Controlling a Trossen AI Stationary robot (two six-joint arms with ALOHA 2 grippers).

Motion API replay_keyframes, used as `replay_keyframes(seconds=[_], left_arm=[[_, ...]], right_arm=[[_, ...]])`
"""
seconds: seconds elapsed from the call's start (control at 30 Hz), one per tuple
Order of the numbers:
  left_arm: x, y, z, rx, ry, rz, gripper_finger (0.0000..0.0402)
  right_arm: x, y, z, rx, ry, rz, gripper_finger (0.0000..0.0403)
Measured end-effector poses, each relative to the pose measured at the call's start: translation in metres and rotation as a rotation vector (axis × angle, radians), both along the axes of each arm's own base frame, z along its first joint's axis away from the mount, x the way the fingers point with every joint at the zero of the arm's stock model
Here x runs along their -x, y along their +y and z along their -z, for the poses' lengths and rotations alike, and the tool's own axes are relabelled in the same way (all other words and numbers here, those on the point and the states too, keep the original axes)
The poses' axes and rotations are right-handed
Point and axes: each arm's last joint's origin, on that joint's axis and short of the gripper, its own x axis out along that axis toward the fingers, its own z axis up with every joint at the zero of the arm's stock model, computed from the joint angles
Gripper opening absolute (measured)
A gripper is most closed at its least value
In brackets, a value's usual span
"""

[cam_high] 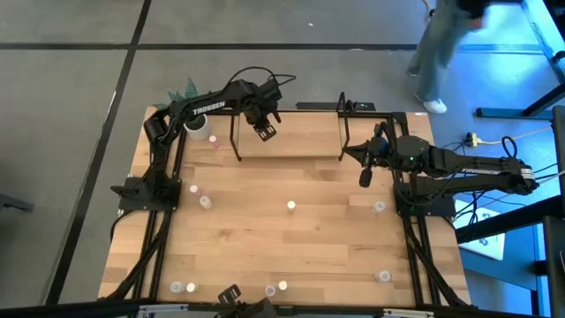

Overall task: Pick and place medicine bottles onto shelf by color
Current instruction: Put the bottom right pink pill bottle on the shelf

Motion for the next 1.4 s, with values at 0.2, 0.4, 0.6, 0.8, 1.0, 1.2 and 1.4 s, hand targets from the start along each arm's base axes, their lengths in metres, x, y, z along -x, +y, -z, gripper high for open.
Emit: replay_keyframes(seconds=[0.2, 0.4, 0.6, 0.8, 1.0, 1.2, 1.4], left_arm=[[-0.007, -0.005, -0.001, -0.022, -0.025, 0.066, 0.0082], [-0.003, 0.003, -0.001, -0.041, -0.012, 0.106, 0.0082], [0.004, 0.016, 0.0, -0.05, -0.005, 0.102, 0.0082], [0.007, 0.029, 0.012, -0.04, 0.013, 0.072, 0.0082], [0.001, 0.033, 0.026, -0.021, 0.027, 0.085, 0.0082], [0.003, 0.039, 0.028, -0.035, 0.029, 0.058, 0.0082], [0.008, 0.045, 0.028, -0.045, 0.025, -0.011, 0.0082]], right_arm=[[0.0, 0.0, 0.0, 0.0, 0.0, 0.0, 0.0006], [0.0, 0.0, 0.0, 0.0, -0.001, 0.0, 0.0006], [0.0, 0.0, 0.0, 0.0, 0.0, 0.0, 0.0006], [0.0, 0.0, 0.0, 0.0, -0.001, 0.0, 0.0006], [0.0, 0.0, 0.0, 0.0, 0.0, 0.0, 0.0006], [0.0, 0.0, 0.0, 0.0, 0.0, 0.0, 0.0006], [0.0, 0.0, 0.0, 0.0, 0.0, 0.0, 0.0006]])
